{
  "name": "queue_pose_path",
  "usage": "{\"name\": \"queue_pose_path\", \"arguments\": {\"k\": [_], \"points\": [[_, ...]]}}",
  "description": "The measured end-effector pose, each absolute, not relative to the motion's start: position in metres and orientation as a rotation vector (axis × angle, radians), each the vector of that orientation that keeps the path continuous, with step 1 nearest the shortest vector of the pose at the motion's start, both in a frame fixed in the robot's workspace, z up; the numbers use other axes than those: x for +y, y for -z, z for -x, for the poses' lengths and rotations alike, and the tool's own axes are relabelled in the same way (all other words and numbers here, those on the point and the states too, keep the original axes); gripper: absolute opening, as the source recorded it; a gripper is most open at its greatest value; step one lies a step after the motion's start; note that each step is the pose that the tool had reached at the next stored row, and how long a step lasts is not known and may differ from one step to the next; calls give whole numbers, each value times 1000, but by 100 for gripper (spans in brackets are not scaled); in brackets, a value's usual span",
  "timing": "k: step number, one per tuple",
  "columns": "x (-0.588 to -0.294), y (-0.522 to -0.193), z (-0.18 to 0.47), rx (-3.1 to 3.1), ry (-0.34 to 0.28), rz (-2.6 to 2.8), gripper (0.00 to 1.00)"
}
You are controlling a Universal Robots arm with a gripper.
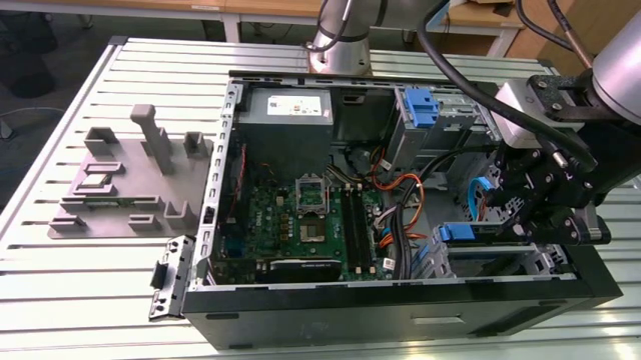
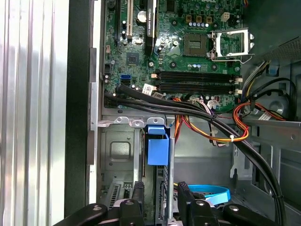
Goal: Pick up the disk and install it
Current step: 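Insert the first disk wire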
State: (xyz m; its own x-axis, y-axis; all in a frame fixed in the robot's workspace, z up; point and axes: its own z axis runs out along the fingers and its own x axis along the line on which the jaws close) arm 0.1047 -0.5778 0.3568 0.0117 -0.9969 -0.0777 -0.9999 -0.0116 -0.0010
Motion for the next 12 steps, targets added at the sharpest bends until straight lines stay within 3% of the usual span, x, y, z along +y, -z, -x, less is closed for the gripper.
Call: {"name": "queue_pose_path", "arguments": {"k": [12], "points": [[-578, -358, -105, 2169, -84, 2194, 42]]}}
